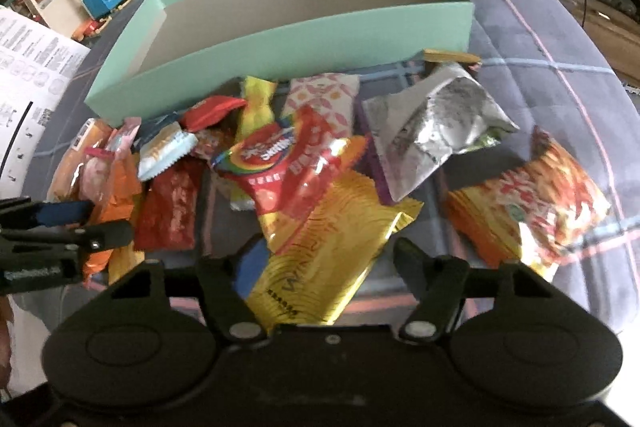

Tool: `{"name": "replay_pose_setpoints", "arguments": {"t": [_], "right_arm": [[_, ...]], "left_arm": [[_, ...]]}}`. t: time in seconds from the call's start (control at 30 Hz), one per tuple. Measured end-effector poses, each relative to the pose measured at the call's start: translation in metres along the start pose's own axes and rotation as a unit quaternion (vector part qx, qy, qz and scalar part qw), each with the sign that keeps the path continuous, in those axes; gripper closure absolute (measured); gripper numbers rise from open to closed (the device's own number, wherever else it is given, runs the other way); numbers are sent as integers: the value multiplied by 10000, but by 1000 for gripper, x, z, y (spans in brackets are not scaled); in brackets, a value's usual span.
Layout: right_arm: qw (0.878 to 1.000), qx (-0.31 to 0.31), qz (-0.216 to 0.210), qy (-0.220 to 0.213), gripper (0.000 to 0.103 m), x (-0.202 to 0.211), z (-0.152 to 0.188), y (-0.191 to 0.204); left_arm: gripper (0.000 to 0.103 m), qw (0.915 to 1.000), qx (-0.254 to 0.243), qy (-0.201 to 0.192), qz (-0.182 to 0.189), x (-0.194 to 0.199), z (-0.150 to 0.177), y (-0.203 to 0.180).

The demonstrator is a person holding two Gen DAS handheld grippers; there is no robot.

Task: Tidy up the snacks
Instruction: 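Close left tool on orange WINSUN packet while right tool grasps yellow WINSUN packet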

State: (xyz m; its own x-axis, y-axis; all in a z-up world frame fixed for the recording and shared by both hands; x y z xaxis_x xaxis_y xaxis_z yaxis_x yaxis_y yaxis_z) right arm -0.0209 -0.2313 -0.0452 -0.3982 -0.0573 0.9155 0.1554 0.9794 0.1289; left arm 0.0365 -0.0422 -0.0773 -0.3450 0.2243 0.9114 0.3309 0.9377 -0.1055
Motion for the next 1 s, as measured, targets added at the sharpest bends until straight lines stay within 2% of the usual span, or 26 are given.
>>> {"name": "replay_pose_setpoints", "arguments": {"t": [0.07, 0.17, 0.3, 0.37, 0.47, 0.53, 0.57, 0.6, 0.67, 0.77, 0.83, 1.0], "right_arm": [[9999, -42, 103, -10, 34, 4, 1, -7], [9996, -158, 214, 11, 34, 8, 2, -15], [9994, -325, 107, 76, 33, 10, 4, -14], [9993, -369, 2, 91, 29, 11, 2, -7], [9994, -327, 69, 125, 27, 6, 0, 1], [9994, -256, 171, 141, 27, -2, -2, 8], [9995, -188, 214, 121, 27, -4, -4, 11], [9996, -90, 274, 75, 27, -7, -4, 14], [9990, 188, 392, -47, 34, -9, -5, 20], [9966, 697, 379, -212, 40, -8, -2, 28], [9958, 817, 301, -265, 41, -6, 1, 27], [9984, 447, 271, -207, 40, 1, 4, 13]], "left_arm": [[43, 9998, 29, 61, 210, 4, 5, -4], [43, 9998, -8, 64, 198, 7, 7, -6], [29, 9999, 129, -26, 2, 10, 3, 5], [25, 10000, 1, -56, -76, 10, 2, 7], [22, 9997, -218, 53, -136, 0, 2, 6], [23, 9994, -234, 158, -189, -9, 4, 6], [30, 9995, -194, 187, -185, -12, 5, 6], [41, 9996, -137, 217, -133, -13, 6, 7], [49, 9998, -43, 209, 4, -13, 9, 8], [49, 9999, 31, 116, -22, -9, 11, 10], [49, 9998, 164, 119, -42, -7, 12, 14], [48, 9993, 347, 120, 48, -11, 11, 20]]}}
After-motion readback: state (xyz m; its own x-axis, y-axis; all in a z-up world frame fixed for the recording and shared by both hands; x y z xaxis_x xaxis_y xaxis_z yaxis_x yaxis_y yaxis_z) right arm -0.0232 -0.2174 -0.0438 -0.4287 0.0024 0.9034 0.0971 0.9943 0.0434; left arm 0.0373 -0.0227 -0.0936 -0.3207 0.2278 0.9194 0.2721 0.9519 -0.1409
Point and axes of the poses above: each gripper's, at about its wrist camera, not at the fingertips, and x roughly against the way its jaws point, y to its left, z to its underside, the point moved 3 cm from there along -x, roughly the way its jaws point, and after that the axes turned 4 degrees about y, right-handed, at the moved point
